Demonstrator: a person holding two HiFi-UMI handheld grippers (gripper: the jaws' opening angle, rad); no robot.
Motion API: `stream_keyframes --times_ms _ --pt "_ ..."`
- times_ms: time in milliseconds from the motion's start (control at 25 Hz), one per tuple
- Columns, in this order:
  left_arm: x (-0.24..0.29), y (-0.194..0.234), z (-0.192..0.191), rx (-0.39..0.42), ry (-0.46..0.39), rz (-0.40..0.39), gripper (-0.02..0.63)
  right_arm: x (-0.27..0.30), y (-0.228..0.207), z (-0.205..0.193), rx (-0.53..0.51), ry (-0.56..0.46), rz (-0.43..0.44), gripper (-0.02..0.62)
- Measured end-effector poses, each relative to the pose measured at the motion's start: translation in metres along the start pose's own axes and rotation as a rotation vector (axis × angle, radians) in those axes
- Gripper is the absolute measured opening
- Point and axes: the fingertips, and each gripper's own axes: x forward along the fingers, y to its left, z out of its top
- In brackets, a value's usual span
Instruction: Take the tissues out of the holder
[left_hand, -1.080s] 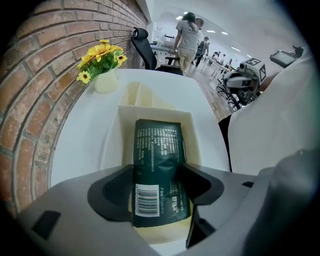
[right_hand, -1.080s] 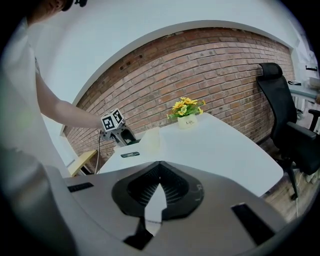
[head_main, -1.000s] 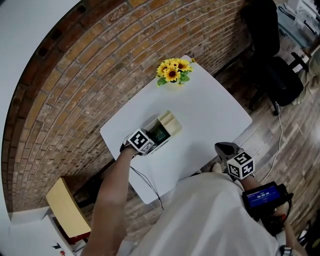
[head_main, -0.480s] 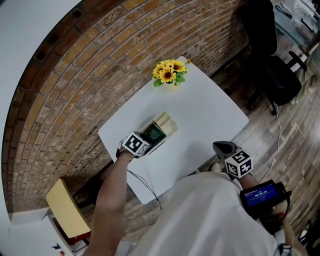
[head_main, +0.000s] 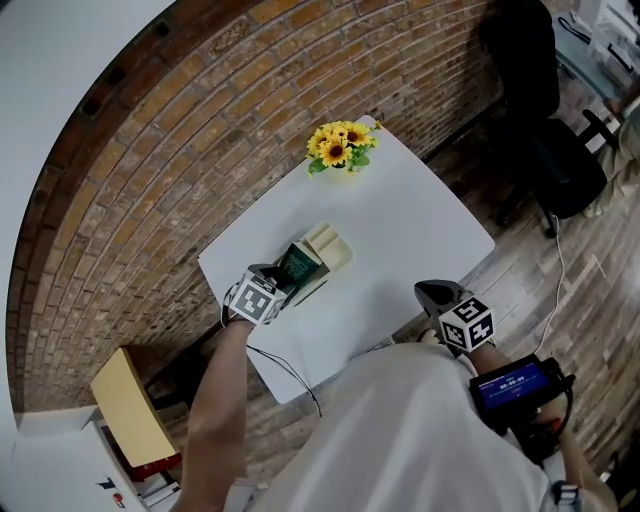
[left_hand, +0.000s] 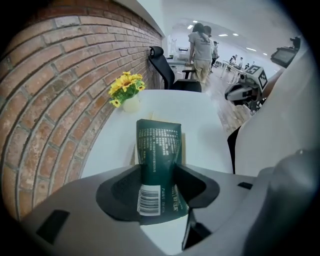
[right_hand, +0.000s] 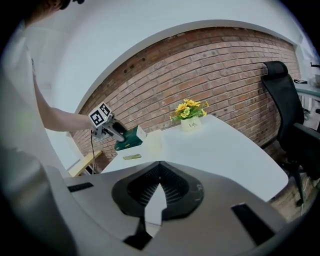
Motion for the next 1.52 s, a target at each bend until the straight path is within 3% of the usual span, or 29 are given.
stream_keyframes --times_ms 240,600,920,1200,1520 --pt "-0.039 -0.001 0.012 -0.064 -0.098 0.079 0.23 0.007 0.004 0.0 -0.01 0.004 0.03 0.006" --pt "-0.074 -0.012 0.025 -0.059 -0.161 0.14 0.224 0.015 0.014 0.005 -0.027 0.001 0.075 0.006" --pt "-0.084 -0.043 0.059 0.013 -0.201 0.11 0.222 0.011 0.013 -0.001 -0.014 0.001 0.073 0.006" --pt "-0.078 -0.081 0.09 0.066 -0.24 0.035 0.222 0.003 0.008 0.0 0.002 -0.019 0.047 0.006" --pt "-0.04 -0.124 0.101 0.13 -0.179 -0.045 0.222 -0.02 -0.003 -0.014 0.04 -0.03 -0.016 0.005"
